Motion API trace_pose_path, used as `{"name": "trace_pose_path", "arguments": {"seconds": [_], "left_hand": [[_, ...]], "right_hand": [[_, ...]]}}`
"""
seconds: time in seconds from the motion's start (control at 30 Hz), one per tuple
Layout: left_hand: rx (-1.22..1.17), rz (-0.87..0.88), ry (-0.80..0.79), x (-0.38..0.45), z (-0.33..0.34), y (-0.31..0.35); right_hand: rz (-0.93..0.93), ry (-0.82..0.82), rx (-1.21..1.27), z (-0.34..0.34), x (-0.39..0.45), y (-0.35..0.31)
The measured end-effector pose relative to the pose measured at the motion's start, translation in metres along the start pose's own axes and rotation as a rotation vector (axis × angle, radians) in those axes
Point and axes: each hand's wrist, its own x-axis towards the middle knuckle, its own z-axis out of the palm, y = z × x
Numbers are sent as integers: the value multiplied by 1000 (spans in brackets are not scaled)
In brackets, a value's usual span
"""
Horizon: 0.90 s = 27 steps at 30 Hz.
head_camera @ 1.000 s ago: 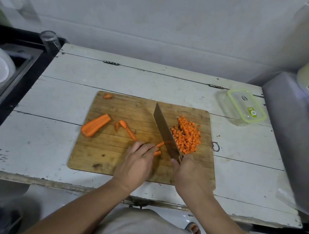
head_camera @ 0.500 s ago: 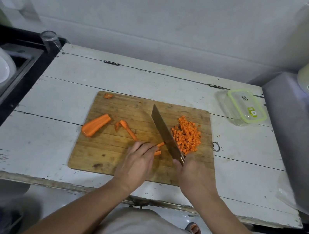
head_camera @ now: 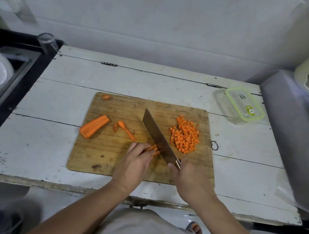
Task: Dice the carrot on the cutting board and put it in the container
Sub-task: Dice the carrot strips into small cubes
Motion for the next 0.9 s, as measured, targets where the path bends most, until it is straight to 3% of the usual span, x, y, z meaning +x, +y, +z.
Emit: {"name": "trace_pose_path", "arguments": {"seconds": [0.3,0.9], "left_hand": [[-19,-105,-2,14,8,0],[27,-4,9,12,9,3]], "right_hand": [[21,35,17,-4,3,6],[17,43,-3,12,-12,-5]]}}
